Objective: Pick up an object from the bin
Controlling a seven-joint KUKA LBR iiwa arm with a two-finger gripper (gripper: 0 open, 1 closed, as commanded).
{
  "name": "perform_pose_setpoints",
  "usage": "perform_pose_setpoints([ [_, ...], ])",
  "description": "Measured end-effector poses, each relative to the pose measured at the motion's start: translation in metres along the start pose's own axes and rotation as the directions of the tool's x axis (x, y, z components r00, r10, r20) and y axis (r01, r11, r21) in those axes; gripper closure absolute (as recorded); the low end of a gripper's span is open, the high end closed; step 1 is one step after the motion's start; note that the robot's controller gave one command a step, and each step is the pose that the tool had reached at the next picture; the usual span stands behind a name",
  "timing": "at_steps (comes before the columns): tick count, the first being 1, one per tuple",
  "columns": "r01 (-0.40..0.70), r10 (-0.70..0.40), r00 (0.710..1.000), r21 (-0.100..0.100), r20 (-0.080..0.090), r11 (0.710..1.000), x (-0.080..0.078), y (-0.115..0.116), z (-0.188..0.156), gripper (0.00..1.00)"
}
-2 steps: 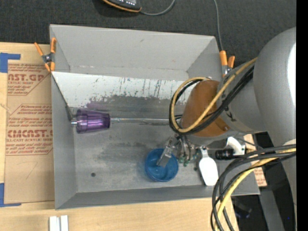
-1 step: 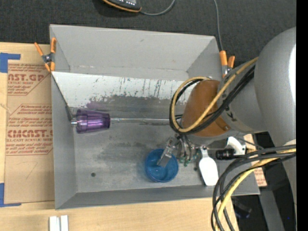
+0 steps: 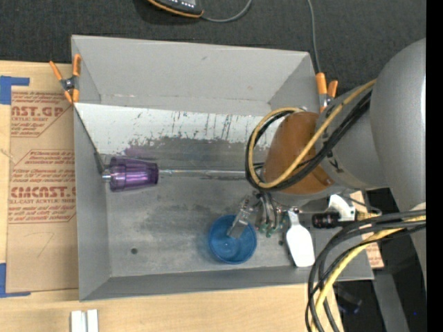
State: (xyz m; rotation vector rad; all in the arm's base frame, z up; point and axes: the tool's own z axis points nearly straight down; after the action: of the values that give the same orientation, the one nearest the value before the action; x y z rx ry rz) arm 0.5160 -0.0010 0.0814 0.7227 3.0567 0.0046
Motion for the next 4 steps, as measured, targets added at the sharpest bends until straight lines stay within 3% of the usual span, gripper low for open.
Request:
perform_pose_setpoints([
  [2,0.000,0.000,1.000,0.001,-0.004,1.000,0.001,0.000,-0.014,1.00],
  [4,0.001,-0.001,1.000,0.002,-0.005,1.000,0.002,0.000,-0.053,1.00],
])
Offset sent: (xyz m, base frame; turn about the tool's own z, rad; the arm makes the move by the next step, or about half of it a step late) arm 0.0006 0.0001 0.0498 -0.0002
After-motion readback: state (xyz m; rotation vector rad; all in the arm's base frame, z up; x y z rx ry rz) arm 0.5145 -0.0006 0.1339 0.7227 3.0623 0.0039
